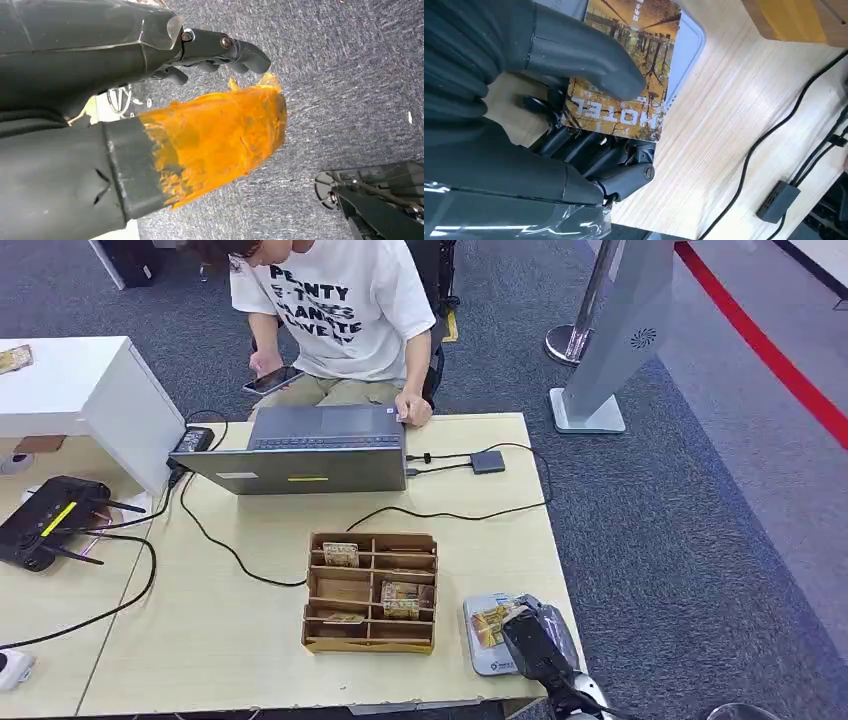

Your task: Pass the card to the sensor for recognition and then transmit it.

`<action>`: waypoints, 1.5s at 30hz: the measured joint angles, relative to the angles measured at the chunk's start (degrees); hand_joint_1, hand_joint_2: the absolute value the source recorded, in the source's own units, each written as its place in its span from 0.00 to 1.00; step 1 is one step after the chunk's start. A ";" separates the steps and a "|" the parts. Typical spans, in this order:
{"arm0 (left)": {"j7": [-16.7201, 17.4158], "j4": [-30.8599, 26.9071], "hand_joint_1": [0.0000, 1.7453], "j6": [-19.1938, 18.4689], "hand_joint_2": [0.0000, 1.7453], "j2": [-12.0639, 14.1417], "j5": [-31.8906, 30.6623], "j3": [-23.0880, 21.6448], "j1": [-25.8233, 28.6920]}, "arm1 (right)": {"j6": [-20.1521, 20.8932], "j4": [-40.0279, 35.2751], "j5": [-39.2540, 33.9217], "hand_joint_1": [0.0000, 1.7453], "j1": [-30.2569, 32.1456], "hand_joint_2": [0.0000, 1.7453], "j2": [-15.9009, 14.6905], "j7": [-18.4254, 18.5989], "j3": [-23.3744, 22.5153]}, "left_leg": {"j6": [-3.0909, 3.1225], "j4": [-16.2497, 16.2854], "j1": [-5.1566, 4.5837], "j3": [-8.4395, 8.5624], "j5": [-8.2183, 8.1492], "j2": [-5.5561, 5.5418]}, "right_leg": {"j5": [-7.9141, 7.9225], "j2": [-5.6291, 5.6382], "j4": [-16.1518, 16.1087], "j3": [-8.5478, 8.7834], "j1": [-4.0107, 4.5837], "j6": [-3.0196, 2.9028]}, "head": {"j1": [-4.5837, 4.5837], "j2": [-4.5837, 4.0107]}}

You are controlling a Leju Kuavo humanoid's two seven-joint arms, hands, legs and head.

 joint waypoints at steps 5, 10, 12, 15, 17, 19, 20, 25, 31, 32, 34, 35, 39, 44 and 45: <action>0.00 0.00 0.00 -0.02 0.00 0.00 0.00 0.02 0.00 | 0.04 0.00 0.00 1.00 -0.02 1.00 0.00 0.00 0.00 | 0.00 0.00 0.00 0.01 0.00 0.00 | 0.00 0.00 0.00 0.01 0.00 0.00 | 0.00 0.00; 0.00 0.00 0.00 -0.09 0.00 0.00 0.00 0.11 0.00 | 0.15 0.00 0.09 1.00 -0.06 1.00 0.00 0.13 0.02 | 0.00 0.00 0.00 0.01 0.00 0.00 | 0.00 0.00 0.00 0.01 0.00 0.00 | 0.00 0.00; 0.00 0.00 0.00 -0.09 0.00 0.00 0.00 0.15 0.00 | 0.28 0.00 0.09 1.00 -0.09 1.00 0.00 0.17 0.02 | 0.00 0.00 0.00 0.02 0.00 0.00 | 0.00 0.00 0.00 0.01 0.00 0.00 | 0.00 0.00; 0.00 0.00 0.00 -0.11 0.00 0.00 0.00 0.22 0.00 | 0.33 0.02 0.11 1.00 -0.16 1.00 0.00 0.33 0.02 | 0.00 0.00 0.00 0.02 0.00 0.00 | 0.00 0.00 0.00 0.01 0.00 0.00 | 0.00 0.00; 0.00 0.00 0.00 -0.15 0.00 0.00 0.00 0.22 0.00 | 0.48 0.02 0.13 1.00 -0.21 1.00 0.00 0.37 0.02 | 0.00 0.00 0.00 0.02 0.00 0.00 | 0.00 0.00 0.00 0.01 0.00 0.00 | 0.00 0.00; 0.00 0.00 0.00 -0.20 0.00 0.00 0.00 0.24 0.00 | 0.50 0.02 0.15 1.00 -0.22 1.00 0.00 0.39 0.02 | 0.00 0.00 0.00 0.02 0.00 0.00 | 0.00 0.00 0.00 0.02 0.00 0.00 | 0.00 0.00; 0.00 0.00 0.00 -0.20 0.00 0.00 -0.02 0.24 0.00 | 0.55 0.04 0.15 1.00 -0.23 1.00 0.00 0.42 0.04 | 0.00 0.00 0.00 0.02 0.00 0.00 | 0.00 0.00 0.00 0.02 0.00 0.00 | 0.00 0.00; 0.00 0.00 0.00 -0.24 0.00 0.00 -0.13 0.26 -0.01 | 0.59 0.24 0.22 1.00 -0.29 1.00 0.00 0.48 0.07 | 0.00 0.00 0.00 0.02 0.00 0.00 | 0.00 0.00 0.00 0.02 0.00 0.00 | 0.00 0.00; -0.02 0.00 0.00 -0.26 0.00 0.00 -0.15 0.28 -0.01 | 0.59 0.39 0.31 1.00 -0.33 1.00 0.00 0.48 0.09 | 0.00 0.00 0.00 0.02 0.00 0.00 | 0.00 0.00 0.00 0.02 0.00 0.00 | 0.00 0.00; -0.02 0.00 0.00 -0.28 0.00 0.00 -0.15 0.28 -0.01 | 0.57 0.42 0.31 1.00 -0.33 1.00 0.00 0.50 0.09 | 0.00 0.00 0.00 0.02 0.00 0.00 | 0.00 0.00 0.00 0.02 0.00 0.00 | 0.00 0.00; -0.02 0.00 0.00 -0.28 0.00 0.00 -0.15 0.31 -0.01 | 0.57 0.44 0.31 1.00 -0.33 1.00 0.00 0.50 0.09 | 0.00 0.00 0.00 0.02 0.00 0.00 | 0.00 0.00 0.00 0.02 0.00 0.00 | 0.00 0.00; -0.02 0.00 0.00 -0.28 0.00 0.00 -0.15 0.31 -0.01 | 0.55 0.46 0.33 1.00 -0.33 1.00 0.00 0.50 0.09 | 0.00 0.00 0.00 0.03 0.00 0.00 | 0.00 0.00 0.00 0.02 0.00 0.00 | 0.00 0.00; -0.02 0.00 0.00 -0.26 0.00 0.00 -0.17 0.33 -0.01 | 0.48 0.48 0.33 1.00 -0.34 1.00 0.00 0.50 0.13 | 0.00 0.00 0.00 0.03 0.00 0.00 | 0.00 0.00 0.00 0.02 0.00 0.00 | 0.00 0.00; -0.02 0.00 0.00 -0.17 0.00 0.00 -0.17 0.35 -0.01 | 0.46 0.48 0.33 1.00 -0.33 1.00 0.00 0.50 0.17 | 0.00 0.00 0.00 0.03 0.00 0.00 | 0.00 0.00 0.00 0.03 0.00 0.00 | 0.00 0.00; -0.02 0.00 0.00 -0.17 0.00 0.00 -0.17 0.35 -0.01 | 0.44 0.48 0.33 1.00 -0.33 1.00 0.00 0.50 0.18 | 0.00 0.00 0.00 0.03 0.00 0.00 | 0.00 0.00 0.00 0.03 0.00 0.00 | 0.00 0.00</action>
